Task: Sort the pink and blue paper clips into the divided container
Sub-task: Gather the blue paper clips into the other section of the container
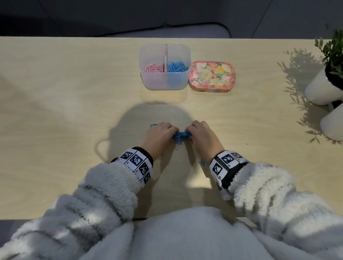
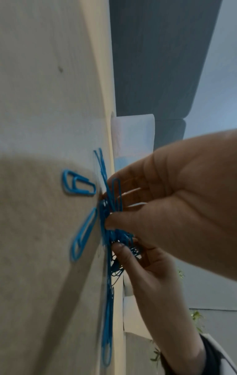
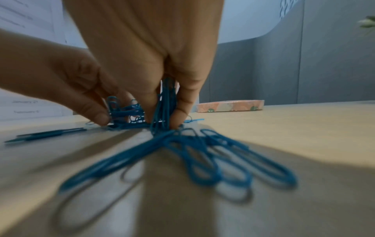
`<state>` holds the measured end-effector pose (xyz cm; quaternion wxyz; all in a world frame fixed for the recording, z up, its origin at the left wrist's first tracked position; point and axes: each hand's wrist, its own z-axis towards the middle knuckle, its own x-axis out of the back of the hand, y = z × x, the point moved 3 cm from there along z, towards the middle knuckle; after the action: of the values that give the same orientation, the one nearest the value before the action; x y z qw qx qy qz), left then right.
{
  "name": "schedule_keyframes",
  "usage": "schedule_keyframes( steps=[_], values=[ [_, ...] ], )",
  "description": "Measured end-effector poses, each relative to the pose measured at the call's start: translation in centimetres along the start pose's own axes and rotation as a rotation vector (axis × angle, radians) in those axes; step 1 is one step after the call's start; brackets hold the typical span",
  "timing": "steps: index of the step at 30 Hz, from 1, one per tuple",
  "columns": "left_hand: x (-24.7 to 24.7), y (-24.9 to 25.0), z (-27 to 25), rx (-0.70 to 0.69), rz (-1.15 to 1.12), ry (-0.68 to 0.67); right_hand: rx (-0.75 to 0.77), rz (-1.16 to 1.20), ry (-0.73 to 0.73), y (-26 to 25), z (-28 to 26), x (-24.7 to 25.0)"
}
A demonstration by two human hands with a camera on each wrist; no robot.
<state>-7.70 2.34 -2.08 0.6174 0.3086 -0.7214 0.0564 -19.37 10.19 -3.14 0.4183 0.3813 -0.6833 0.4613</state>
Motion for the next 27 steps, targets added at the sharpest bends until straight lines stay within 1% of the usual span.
schedule_keyframes(
  steps=[3, 6, 8, 11, 13, 15, 18, 20, 24, 27],
  values=[
    [0.4, 0.1, 0.2, 0.006, 0.01, 0.004, 0.032, -0.022, -0.021, 0.2, 0.7, 1.1],
    [1.0, -0.3, 0.1, 0.023, -0.027, 0.045, 0.053, 0.052, -0.016, 0.4, 0.8, 3.2],
    [1.4, -0.7, 0.0, 0.028, -0.088, 0.103, 0.052, 0.108, 0.014, 0.7, 0.9, 5.0],
    [2.2, -1.3, -0.2, 0.024, -0.22, 0.214, 0.011, 0.216, 0.031, 0.8, 1.8, 7.6],
    [2.7, -1.6, -0.1, 0.056, -0.31, 0.279, -0.003, 0.275, 0.026, 0.7, 2.6, 9.3],
    [3.1, -2.1, -0.1, 0.118, -0.405, 0.322, -0.036, 0.335, 0.047, 0.7, 3.8, 11.2],
    [2.8, -3.0, -0.1, 0.211, -0.541, 0.32, -0.093, 0.346, 0.183, 1.2, 6.5, 14.0],
    [2.5, -3.2, 0.0, 0.233, -0.604, 0.306, -0.115, 0.366, 0.246, 1.3, 8.5, 15.6],
    [3.1, -3.0, 0.0, 0.255, -0.698, 0.311, -0.177, 0.401, 0.262, 1.0, 12.8, 16.4],
    [4.8, -3.0, 0.5, 0.265, -0.774, 0.359, -0.244, 0.367, 0.265, 0.1, 14.9, 15.9]
  ],
)
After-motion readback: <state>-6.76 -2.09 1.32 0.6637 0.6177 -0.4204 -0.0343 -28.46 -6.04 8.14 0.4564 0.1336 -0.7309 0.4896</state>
